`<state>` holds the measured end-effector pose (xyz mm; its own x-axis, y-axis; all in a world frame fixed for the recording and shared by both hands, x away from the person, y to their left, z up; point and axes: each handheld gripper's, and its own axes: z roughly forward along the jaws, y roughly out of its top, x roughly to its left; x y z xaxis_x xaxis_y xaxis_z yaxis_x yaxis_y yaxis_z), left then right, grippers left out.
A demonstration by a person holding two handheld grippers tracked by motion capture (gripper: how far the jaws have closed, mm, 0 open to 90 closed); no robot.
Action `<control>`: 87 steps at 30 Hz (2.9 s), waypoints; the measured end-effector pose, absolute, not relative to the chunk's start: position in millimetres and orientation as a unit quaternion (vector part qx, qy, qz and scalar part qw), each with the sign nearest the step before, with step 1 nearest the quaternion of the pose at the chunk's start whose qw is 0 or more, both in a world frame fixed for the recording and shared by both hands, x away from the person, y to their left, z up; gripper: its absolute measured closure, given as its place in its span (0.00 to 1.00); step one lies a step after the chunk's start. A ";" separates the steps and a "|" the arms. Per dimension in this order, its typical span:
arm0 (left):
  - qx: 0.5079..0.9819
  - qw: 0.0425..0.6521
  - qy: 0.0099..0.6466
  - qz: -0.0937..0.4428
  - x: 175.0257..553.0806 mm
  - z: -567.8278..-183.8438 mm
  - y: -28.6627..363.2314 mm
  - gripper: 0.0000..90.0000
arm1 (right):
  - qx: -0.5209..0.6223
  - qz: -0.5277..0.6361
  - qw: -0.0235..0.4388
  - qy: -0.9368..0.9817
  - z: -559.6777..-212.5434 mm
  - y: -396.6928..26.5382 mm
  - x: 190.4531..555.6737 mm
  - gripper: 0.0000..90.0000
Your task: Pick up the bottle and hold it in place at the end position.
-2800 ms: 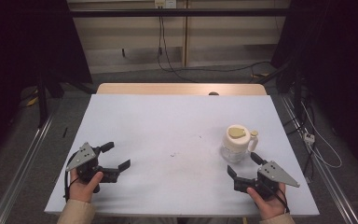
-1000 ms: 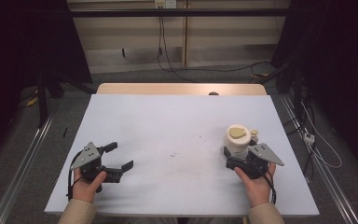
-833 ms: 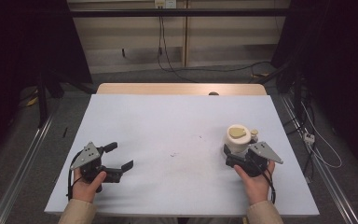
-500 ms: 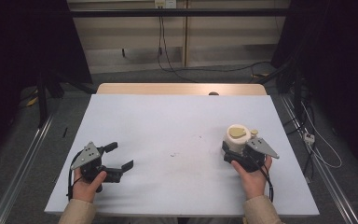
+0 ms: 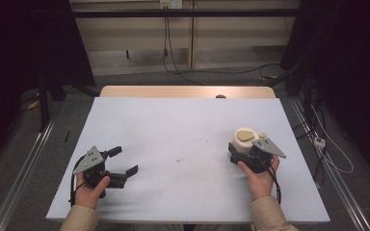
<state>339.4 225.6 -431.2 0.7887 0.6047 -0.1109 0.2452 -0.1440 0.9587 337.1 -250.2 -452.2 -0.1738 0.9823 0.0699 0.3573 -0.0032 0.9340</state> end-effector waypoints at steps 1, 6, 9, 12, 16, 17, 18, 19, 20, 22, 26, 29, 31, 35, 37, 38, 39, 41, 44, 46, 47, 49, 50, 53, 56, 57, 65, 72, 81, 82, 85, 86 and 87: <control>0.740 0.589 0.287 0.153 339.4 -431.2 225.6 0.03 | 0.542 0.455 0.343 0.617 -452.2 -250.3 336.9 0.06; 0.741 0.588 0.288 0.152 339.9 -431.7 225.2 0.03 | 0.543 0.459 0.340 0.616 -451.9 -251.4 336.4 0.06; 0.741 0.589 0.285 0.153 340.0 -431.2 225.7 0.03 | 0.541 0.461 0.340 0.616 -451.8 -251.2 335.9 0.06; 0.740 0.590 0.285 0.153 339.7 -430.8 226.3 0.04 | 0.538 0.467 0.334 0.617 -451.4 -249.0 335.4 0.06; 0.740 0.591 0.285 0.152 340.2 -431.1 226.2 0.04 | 0.525 0.467 0.330 0.630 -449.3 -242.9 335.4 0.06; 0.740 0.591 0.286 0.150 339.9 -431.1 226.0 0.03 | 0.522 0.469 0.331 0.631 -448.5 -241.1 335.3 0.06; 0.740 0.591 0.284 0.151 340.0 -431.0 226.2 0.04 | 0.516 0.470 0.331 0.635 -447.3 -239.1 335.2 0.06; 0.739 0.592 0.284 0.152 340.0 -430.9 226.3 0.03 | 0.511 0.470 0.332 0.638 -446.2 -236.9 335.2 0.06; 0.739 0.592 0.284 0.152 340.1 -430.9 226.5 0.04 | 0.508 0.473 0.332 0.639 -445.0 -234.7 335.0 0.06; 0.739 0.592 0.285 0.151 340.2 -431.2 226.7 0.03 | 0.503 0.479 0.327 0.641 -443.3 -230.3 335.6 0.06; 0.738 0.593 0.286 0.149 339.9 -431.3 225.7 0.04 | 0.494 0.486 0.315 0.649 -442.5 -220.6 337.4 0.07; 0.738 0.593 0.284 0.151 340.3 -431.0 226.7 0.04 | 0.490 0.493 0.306 0.651 -442.1 -213.9 339.8 0.07; 0.737 0.593 0.286 0.150 340.1 -430.8 227.4 0.04 | 0.488 0.497 0.302 0.651 -441.3 -210.0 341.4 0.07; 0.737 0.593 0.288 0.151 340.0 -430.9 228.2 0.03 | 0.481 0.500 0.300 0.654 -438.5 -203.9 343.6 0.07; 0.738 0.592 0.287 0.151 340.0 -430.9 228.3 0.03 | 0.480 0.501 0.299 0.655 -436.9 -201.2 344.2 0.07; 0.737 0.592 0.287 0.151 340.0 -430.9 228.2 0.04 | 0.476 0.502 0.300 0.657 -436.2 -199.9 344.7 0.07; 0.738 0.592 0.286 0.152 340.2 -430.9 228.3 0.03 | 0.473 0.505 0.298 0.658 -435.6 -198.3 345.3 0.07; 0.738 0.592 0.287 0.151 339.9 -430.9 228.4 0.03 | 0.471 0.505 0.296 0.660 -434.5 -195.4 346.4 0.07; 0.737 0.593 0.289 0.151 339.5 -430.8 228.6 0.04 | 0.470 0.506 0.293 0.661 -433.7 -191.4 348.8 0.07; 0.736 0.593 0.289 0.150 339.1 -430.8 228.6 0.04 | 0.468 0.506 0.291 0.664 -433.5 -189.2 350.3 0.07; 0.738 0.592 0.287 0.151 339.3 -430.8 229.2 0.04 | 0.467 0.506 0.291 0.664 -433.4 -188.2 350.9 0.07; 0.736 0.593 0.289 0.152 339.1 -430.7 229.4 0.04 | 0.467 0.507 0.289 0.664 -433.1 -186.2 352.0 0.07; 0.736 0.593 0.288 0.152 339.1 -430.6 229.6 0.04 | 0.466 0.508 0.288 0.664 -432.9 -185.2 352.4 0.07; 0.737 0.592 0.289 0.153 339.3 -430.7 229.6 0.03 | 0.463 0.509 0.287 0.667 -432.3 -182.3 353.5 0.07; 0.736 0.593 0.289 0.152 339.2 -430.8 229.3 0.04 | 0.463 0.511 0.283 0.667 -431.8 -179.6 355.0 0.07; 0.736 0.593 0.289 0.152 339.2 -430.7 229.3 0.04 | 0.462 0.512 0.281 0.667 -431.8 -178.9 355.8 0.07; 0.734 0.594 0.290 0.152 339.7 -430.8 230.3 0.04 | 0.461 0.512 0.277 0.670 -432.2 -171.5 361.1 0.07; 0.735 0.594 0.290 0.152 339.2 -430.6 229.9 0.04 | 0.464 0.513 0.276 0.667 -432.3 -168.6 364.7 0.07; 0.735 0.594 0.290 0.152 339.1 -430.6 230.1 0.04 | 0.457 0.514 0.276 0.671 -430.7 -157.8 370.5 0.07; 0.735 0.594 0.290 0.152 339.1 -430.6 230.1 0.03 | 0.458 0.514 0.275 0.671 -430.7 -156.3 371.2 0.07; 0.735 0.595 0.289 0.153 339.1 -430.3 230.6 0.04 | 0.458 0.515 0.271 0.671 -431.5 -153.4 373.5 0.07; 0.735 0.595 0.288 0.153 339.1 -430.2 230.9 0.04 | 0.459 0.515 0.272 0.671 -431.4 -152.4 374.2 0.07; 0.734 0.595 0.289 0.153 339.1 -430.2 230.9 0.04 | 0.458 0.514 0.273 0.672 -431.2 -151.5 374.7 0.07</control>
